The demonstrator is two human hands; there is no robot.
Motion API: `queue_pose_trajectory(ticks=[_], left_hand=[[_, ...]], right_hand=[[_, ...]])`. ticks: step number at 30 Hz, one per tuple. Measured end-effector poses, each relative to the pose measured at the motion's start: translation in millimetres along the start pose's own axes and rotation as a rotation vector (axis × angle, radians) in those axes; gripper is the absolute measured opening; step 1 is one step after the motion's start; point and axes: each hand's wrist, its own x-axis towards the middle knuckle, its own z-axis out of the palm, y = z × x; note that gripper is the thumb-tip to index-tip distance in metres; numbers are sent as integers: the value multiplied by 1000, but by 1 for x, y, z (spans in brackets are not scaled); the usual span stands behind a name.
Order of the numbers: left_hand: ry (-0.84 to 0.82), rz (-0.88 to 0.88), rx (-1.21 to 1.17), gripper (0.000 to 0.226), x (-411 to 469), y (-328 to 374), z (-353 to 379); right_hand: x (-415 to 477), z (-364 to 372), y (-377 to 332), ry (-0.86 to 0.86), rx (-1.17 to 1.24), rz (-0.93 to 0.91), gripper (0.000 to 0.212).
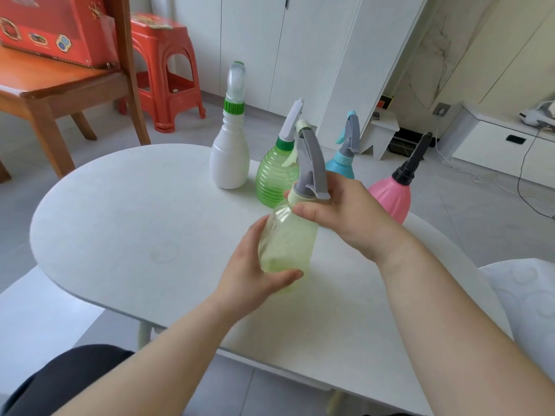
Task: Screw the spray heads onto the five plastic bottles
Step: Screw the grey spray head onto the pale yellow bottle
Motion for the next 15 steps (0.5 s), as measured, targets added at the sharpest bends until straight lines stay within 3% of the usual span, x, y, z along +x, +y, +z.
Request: queue_pose_trajectory(ticks=[3, 5, 7, 10, 12, 15], left_hand=[[204, 9, 244, 93, -9, 6, 21], [210, 34, 335, 95, -13, 8, 25], [125, 64, 293, 98, -8, 7, 15], [-177, 26, -48, 95, 8, 10, -13], [-325, -7, -149, 87, 17, 11, -23], [-205, -5, -98, 83, 17, 7, -14]], right_hand=[[-3, 8, 6, 222, -90, 12, 22], [-4, 11, 6, 277, -132, 17, 25], [-4, 9, 4, 244, -123, 31, 22], [-3, 3, 4, 148, -34, 61, 26], [-2, 1, 6, 84, 20, 58, 23], [-1, 1, 9, 108, 44, 51, 20]])
